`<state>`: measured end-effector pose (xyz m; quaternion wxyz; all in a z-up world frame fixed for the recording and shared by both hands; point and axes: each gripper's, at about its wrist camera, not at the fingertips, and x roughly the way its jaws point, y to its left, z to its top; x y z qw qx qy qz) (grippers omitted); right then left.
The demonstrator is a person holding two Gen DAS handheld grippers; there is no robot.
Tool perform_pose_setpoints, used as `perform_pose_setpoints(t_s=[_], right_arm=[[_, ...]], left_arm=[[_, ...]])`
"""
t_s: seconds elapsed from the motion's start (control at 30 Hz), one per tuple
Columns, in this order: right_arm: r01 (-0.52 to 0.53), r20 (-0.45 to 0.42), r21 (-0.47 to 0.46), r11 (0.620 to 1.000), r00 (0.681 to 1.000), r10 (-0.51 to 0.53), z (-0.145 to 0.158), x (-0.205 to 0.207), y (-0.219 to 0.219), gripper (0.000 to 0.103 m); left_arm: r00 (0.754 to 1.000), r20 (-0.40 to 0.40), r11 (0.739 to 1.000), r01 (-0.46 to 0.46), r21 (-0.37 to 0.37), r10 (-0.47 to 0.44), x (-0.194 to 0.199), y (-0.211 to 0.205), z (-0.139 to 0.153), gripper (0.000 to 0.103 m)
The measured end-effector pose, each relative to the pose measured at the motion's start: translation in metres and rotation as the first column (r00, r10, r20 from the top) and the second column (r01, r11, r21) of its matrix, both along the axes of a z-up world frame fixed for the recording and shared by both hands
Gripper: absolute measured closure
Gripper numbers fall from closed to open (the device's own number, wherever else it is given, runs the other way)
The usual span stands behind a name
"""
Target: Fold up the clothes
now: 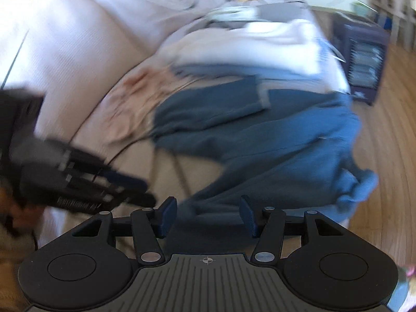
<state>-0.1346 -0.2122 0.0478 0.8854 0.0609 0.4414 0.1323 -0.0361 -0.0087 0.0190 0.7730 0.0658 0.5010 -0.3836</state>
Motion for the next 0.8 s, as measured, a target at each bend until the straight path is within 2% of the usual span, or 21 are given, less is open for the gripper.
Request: perform_pose_setpoints(t_s=[0.1,0.13,0.17,0.2,0.27,0.3,0.33,0.43,0.5,0.6,0.67,0.77,0.8], right_arm=[[-0.070,0.009,-0.073,0.995,0.997,0.070,-0.006,0.005,0.024,0.051],[-0.083,0.000,-0.089,0.993,0.997,0.084,-0.010,0.009,0.029,0.054],[-0.106,-0.016,-0.107,0.989,0.994,0.105,-0.014,0.012,0.034,0.060],[-0.127,-0.035,-0.125,0.984,0.992,0.124,-0.019,0.015,0.038,0.073],[-0.146,-0.099,-0.156,0.977,0.986,0.132,-0.029,0.017,0.042,0.082],[-0.147,-0.125,-0.172,0.974,0.984,0.127,-0.032,0.017,0.041,0.094],[-0.140,-0.141,-0.180,0.974,0.983,0.115,-0.034,0.016,0.040,0.099],[-0.099,-0.162,-0.083,0.992,0.983,0.085,-0.025,0.003,0.027,0.101],[-0.045,-0.197,0.047,0.998,0.979,0.054,-0.018,-0.010,0.011,0.101],[0.076,-0.269,0.212,0.974,0.963,-0.017,-0.018,-0.026,-0.015,0.101],[0.155,-0.309,0.291,0.944,0.949,-0.060,-0.021,-0.036,-0.030,0.101],[0.223,-0.335,0.286,0.932,0.935,-0.121,-0.027,-0.044,-0.043,0.101],[0.236,-0.338,0.291,0.927,0.932,-0.131,-0.028,-0.046,-0.045,0.100]], left_arm=[[0.999,-0.047,1.000,-0.001,0.013,0.001,0.002,-0.001,-0.013,0.073],[0.999,-0.051,0.999,0.000,0.032,0.001,0.002,-0.003,-0.017,0.073],[0.999,-0.050,0.999,0.005,0.047,-0.003,0.001,-0.004,-0.021,0.073],[0.999,-0.049,0.998,0.010,0.062,-0.007,0.000,-0.006,-0.025,0.073],[0.998,-0.066,0.998,0.013,0.067,-0.009,0.001,-0.007,-0.030,0.073],[0.997,-0.075,0.998,0.016,0.062,-0.012,0.001,-0.007,-0.032,0.073],[0.997,-0.076,0.998,0.019,0.060,-0.015,0.001,-0.007,-0.032,0.073],[0.998,-0.062,0.998,0.031,0.050,-0.028,0.000,-0.008,-0.030,0.070],[0.997,-0.064,0.998,0.043,0.044,-0.040,0.000,-0.010,-0.029,0.067],[0.995,-0.079,0.998,0.059,0.033,-0.056,0.001,-0.014,-0.031,0.062],[0.993,-0.091,0.996,0.077,0.035,-0.074,0.002,-0.016,-0.035,0.051],[0.987,-0.125,0.995,0.100,0.017,-0.097,0.003,-0.025,-0.041,0.038],[0.986,-0.135,0.995,0.102,0.009,-0.100,0.004,-0.027,-0.043,0.037]])
